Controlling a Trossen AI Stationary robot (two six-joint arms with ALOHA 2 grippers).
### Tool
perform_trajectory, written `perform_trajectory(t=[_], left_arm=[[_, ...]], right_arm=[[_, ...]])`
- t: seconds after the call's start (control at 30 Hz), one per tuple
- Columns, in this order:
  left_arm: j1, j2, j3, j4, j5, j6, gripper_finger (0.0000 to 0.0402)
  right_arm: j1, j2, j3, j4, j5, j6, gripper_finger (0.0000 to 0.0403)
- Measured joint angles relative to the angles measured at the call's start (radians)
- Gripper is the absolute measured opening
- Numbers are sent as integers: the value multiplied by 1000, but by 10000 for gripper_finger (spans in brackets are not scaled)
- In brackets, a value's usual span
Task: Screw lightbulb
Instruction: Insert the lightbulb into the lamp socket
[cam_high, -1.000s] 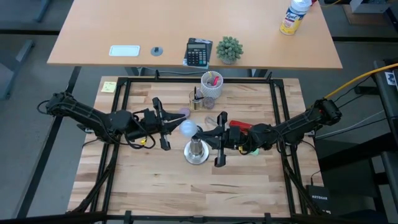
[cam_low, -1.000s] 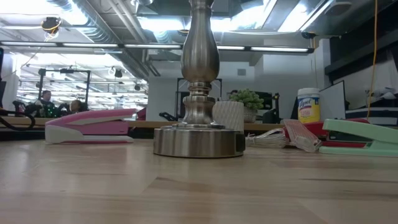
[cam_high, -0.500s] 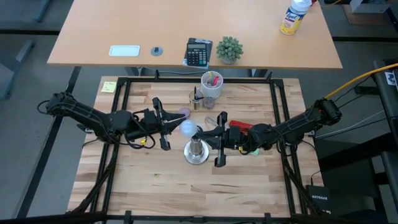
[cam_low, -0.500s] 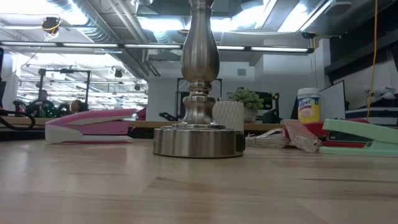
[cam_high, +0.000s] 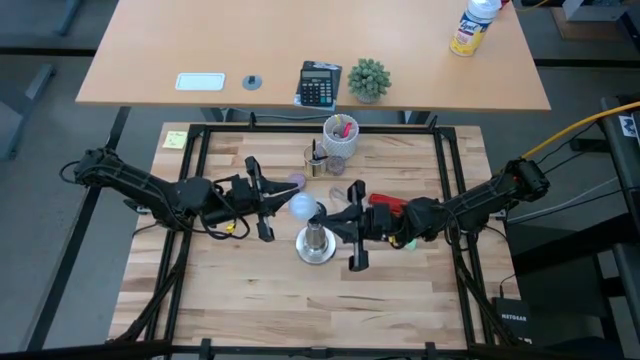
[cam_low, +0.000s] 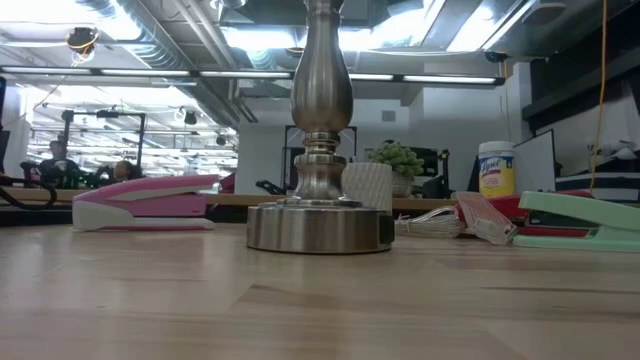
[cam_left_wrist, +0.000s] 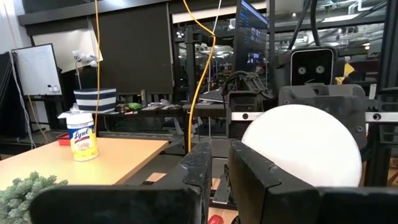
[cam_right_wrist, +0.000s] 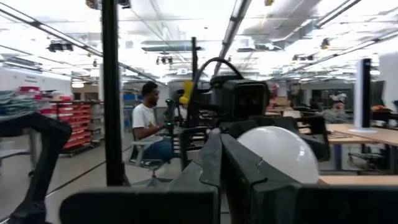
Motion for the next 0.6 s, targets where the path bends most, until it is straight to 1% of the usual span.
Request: perform_trajectory(t=[0.17, 0.4, 0.6], left_arm=[[0, 0, 0, 0, 0, 0, 45], [0, 0, 0, 4, 0, 0, 45], [0, 0, 0, 4, 0, 0, 45]], right_arm=[[8, 3, 0, 0, -52, 0, 10], [41, 54, 1, 45, -42, -3, 10], [39, 99, 1, 85, -25, 9, 10]])
